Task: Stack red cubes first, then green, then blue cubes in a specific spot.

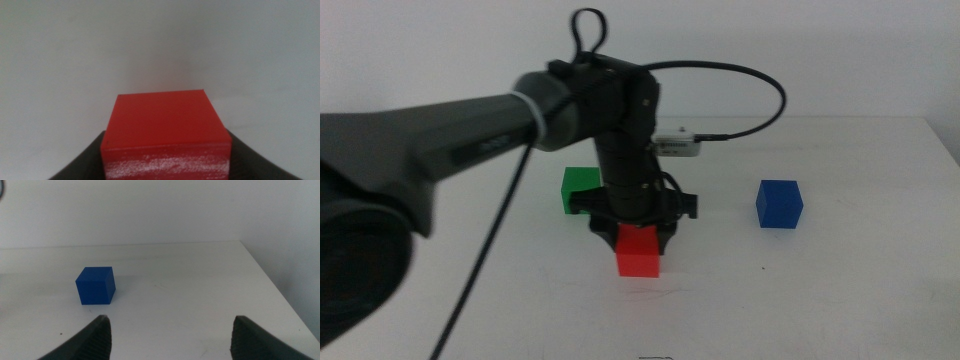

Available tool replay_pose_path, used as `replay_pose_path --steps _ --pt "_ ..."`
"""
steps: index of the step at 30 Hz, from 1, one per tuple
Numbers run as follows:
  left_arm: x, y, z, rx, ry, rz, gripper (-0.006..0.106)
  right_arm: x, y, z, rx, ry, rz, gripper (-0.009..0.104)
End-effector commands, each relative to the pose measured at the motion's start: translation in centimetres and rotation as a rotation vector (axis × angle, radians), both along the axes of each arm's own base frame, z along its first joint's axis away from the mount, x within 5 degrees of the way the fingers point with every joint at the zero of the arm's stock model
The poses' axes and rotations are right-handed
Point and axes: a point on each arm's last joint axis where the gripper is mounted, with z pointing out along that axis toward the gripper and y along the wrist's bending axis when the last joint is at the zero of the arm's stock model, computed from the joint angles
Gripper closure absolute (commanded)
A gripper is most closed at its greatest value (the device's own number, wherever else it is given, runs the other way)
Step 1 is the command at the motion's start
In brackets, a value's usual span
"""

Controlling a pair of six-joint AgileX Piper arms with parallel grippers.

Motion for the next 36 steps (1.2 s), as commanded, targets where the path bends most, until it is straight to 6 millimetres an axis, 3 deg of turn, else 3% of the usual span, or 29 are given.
replay_pose_path --steps 1,6,21,23,24,28,36 --pt "0.0 -1.2 3.0 -0.060 -0.062 0.002 0.068 0.1 0.0 1.2 -0.020 -0.077 -0.004 0.034" --pt "0.9 -2.4 2.0 -0.058 -0.041 0.013 0.068 0.1 0.0 1.2 -0.020 -0.077 -0.004 0.034" --pt "1.1 -3.2 0.0 -0.072 0.030 0.020 0.066 0.1 0.0 1.2 -0.020 -0.077 -0.004 0.034" --pt "1.1 -3.1 0.0 -0.071 0.031 0.018 0.058 0.1 0.0 1.2 -0.020 -0.077 -0.004 0.034" --pt "1.1 -3.0 0.0 -0.055 0.020 0.004 0.030 0.1 0.0 1.2 -0.020 -0.077 -0.004 0.034" --pt "1.1 -2.8 0.2 -0.033 0.019 -0.012 0.008 0.1 0.0 1.2 -0.020 -0.077 -0.004 0.034" --pt "1.4 -2.6 3.4 -0.005 -0.022 -0.037 0.007 0.1 0.0 1.2 -0.020 -0.077 -0.004 0.034"
